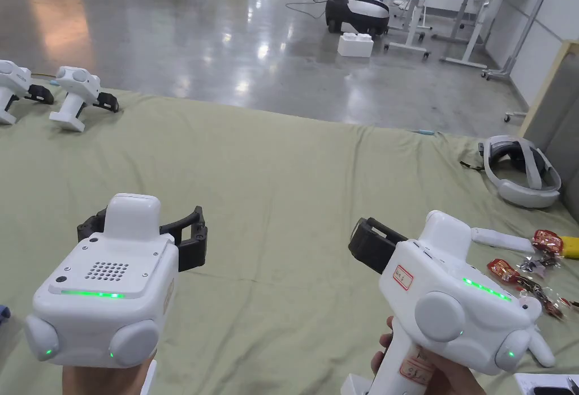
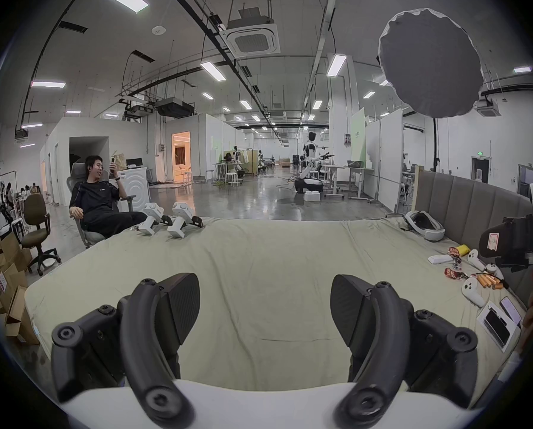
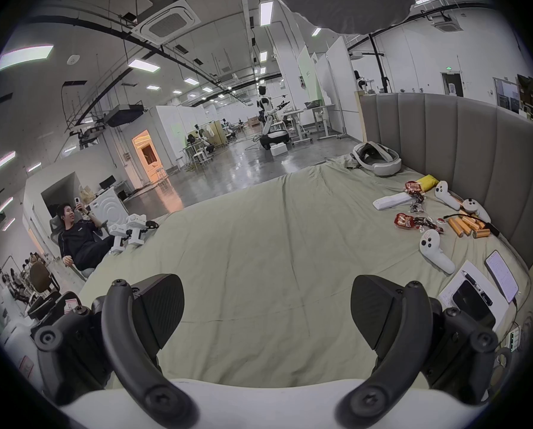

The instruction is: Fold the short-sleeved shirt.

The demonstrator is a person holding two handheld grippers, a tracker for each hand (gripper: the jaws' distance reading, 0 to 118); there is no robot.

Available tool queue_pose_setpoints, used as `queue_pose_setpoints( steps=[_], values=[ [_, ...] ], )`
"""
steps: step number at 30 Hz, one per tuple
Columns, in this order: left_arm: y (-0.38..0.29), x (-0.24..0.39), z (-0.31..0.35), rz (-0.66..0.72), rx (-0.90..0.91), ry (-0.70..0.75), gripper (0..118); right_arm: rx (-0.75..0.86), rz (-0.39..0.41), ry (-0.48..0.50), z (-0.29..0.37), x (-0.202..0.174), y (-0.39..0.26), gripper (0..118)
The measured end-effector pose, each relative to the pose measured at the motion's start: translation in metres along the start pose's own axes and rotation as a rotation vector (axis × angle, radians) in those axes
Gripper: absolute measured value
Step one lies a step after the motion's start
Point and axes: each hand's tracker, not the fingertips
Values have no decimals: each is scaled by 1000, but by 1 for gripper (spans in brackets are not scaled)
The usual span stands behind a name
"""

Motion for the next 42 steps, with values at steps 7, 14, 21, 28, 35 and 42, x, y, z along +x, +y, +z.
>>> queue_pose_setpoints(
  steps=[7, 14, 21, 28, 35, 42],
  values=[
    [2, 0, 0, -13, 5, -12, 97, -8, -17, 16, -2, 1, 2, 112],
    [4, 0, -1, -15, 7, -18, 97, -29, -3, 1, -6, -1, 3, 112],
    [5, -1, -2, -17, 9, -24, 97, -32, -36, 38, -7, 3, 5, 113],
    [5, -1, -2, -16, 8, -30, 97, -14, -8, 31, -4, 0, 5, 113],
    [5, -1, -2, -17, 10, -36, 97, -15, 3, 34, -4, -2, 3, 113],
    [7, -3, -2, -9, 21, -34, 96, 5, 34, 19, -3, -7, 2, 113]
  ],
)
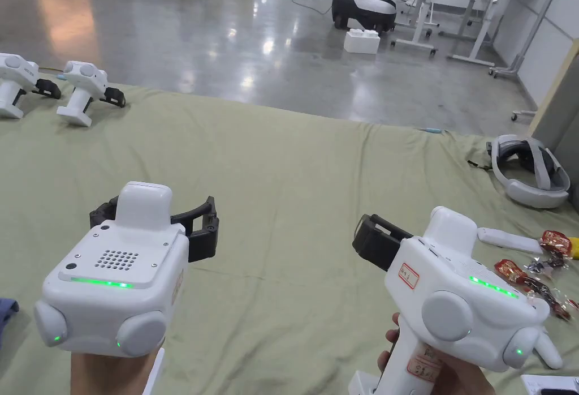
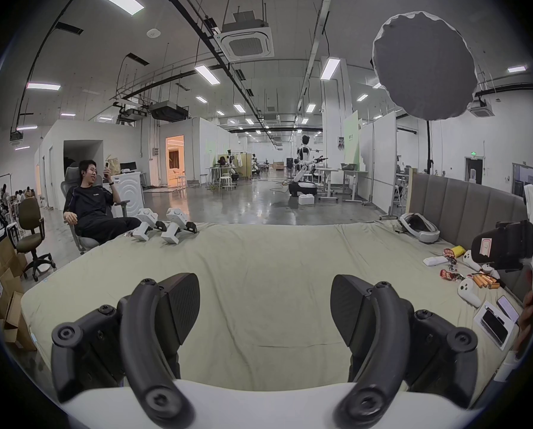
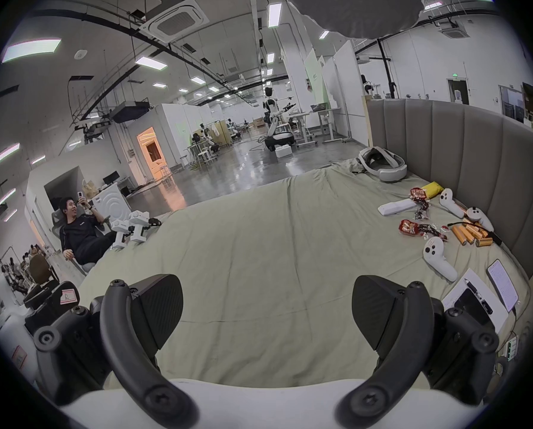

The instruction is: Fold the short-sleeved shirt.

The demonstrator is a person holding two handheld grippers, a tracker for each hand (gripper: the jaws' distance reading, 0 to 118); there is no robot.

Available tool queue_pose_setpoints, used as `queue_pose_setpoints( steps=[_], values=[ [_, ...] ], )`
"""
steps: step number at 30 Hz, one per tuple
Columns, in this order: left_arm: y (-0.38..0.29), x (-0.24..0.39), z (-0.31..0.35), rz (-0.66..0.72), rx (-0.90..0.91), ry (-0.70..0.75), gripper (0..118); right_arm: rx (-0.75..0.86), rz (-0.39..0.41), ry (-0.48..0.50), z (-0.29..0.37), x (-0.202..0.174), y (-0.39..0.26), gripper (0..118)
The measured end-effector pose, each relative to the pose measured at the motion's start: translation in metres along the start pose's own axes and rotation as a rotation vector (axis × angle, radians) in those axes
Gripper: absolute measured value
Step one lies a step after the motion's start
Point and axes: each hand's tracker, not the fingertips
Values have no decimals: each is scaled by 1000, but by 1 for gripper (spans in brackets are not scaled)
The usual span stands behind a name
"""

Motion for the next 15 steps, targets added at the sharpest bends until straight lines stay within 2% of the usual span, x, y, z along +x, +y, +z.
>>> queue_pose_setpoints(
  steps=[15],
  values=[
    [-1, -6, 2, 15, -8, -3, 97, -12, -18, 11, 3, 1, -4, 113]
  ],
)
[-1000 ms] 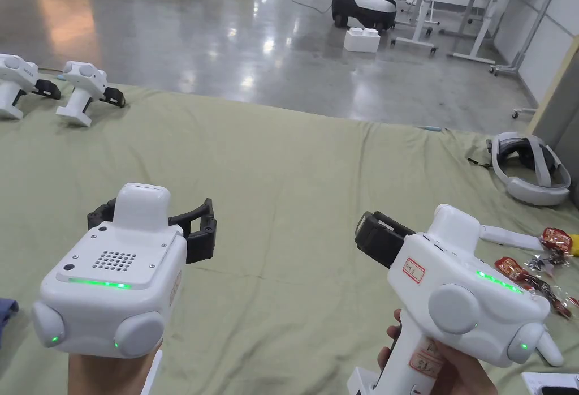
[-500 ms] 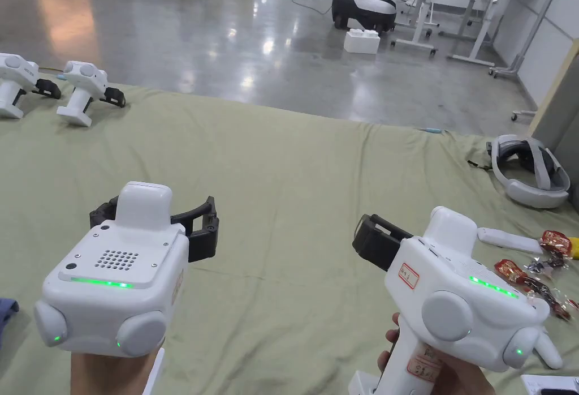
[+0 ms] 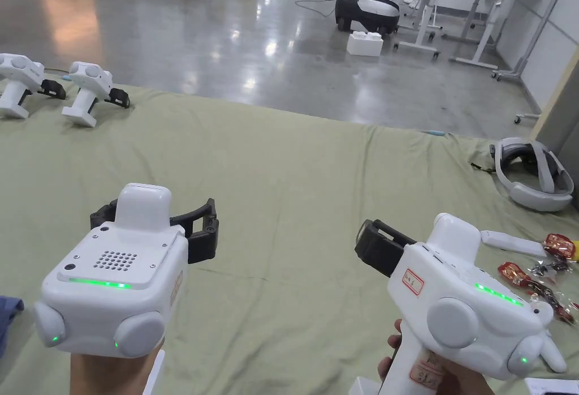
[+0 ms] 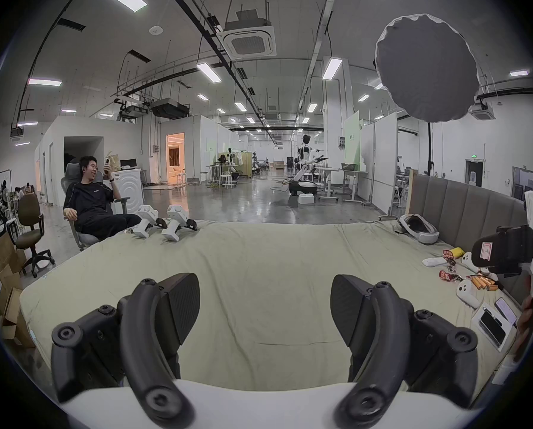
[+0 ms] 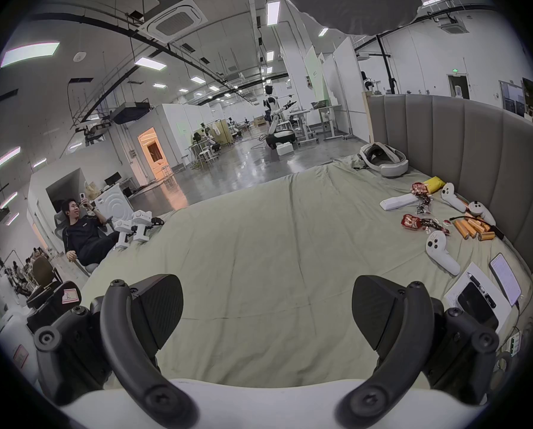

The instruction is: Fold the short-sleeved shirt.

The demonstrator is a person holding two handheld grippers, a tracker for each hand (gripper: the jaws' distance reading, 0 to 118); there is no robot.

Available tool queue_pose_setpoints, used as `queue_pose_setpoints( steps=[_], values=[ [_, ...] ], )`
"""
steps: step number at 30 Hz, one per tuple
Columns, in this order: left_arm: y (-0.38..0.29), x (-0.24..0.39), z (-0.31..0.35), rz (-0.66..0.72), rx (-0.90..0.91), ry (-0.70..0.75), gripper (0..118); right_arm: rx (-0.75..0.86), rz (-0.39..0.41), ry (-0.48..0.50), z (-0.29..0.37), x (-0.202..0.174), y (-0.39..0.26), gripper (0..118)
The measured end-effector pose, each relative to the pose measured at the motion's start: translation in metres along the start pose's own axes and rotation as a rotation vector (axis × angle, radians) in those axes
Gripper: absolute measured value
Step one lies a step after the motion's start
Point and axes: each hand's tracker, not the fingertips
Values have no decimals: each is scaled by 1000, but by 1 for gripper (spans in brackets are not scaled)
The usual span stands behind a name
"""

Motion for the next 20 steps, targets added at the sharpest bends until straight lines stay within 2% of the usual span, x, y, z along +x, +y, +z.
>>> queue_pose_setpoints(
  steps=[3, 6, 9, 12, 16, 20],
  values=[
    [0, 0, 0, 2, 0, -4, 97, -15, -39, -54, -4, 1, 3, 113],
    [0, 0, 0, 5, 7, -8, 97, -34, -54, -19, -8, 8, 5, 114],
    [1, 0, -1, 17, 9, -9, 97, -25, -101, 50, -8, 14, 6, 114],
    [2, -2, -4, 38, 13, -15, 97, 1, -110, 37, -10, 15, 5, 114],
    [0, -1, -6, 18, 60, -8, 97, 153, -30, -23, -10, 11, -3, 114],
    [-1, 1, -5, -30, 82, 10, 97, 277, 118, -45, -10, 6, -14, 114]
  ],
)
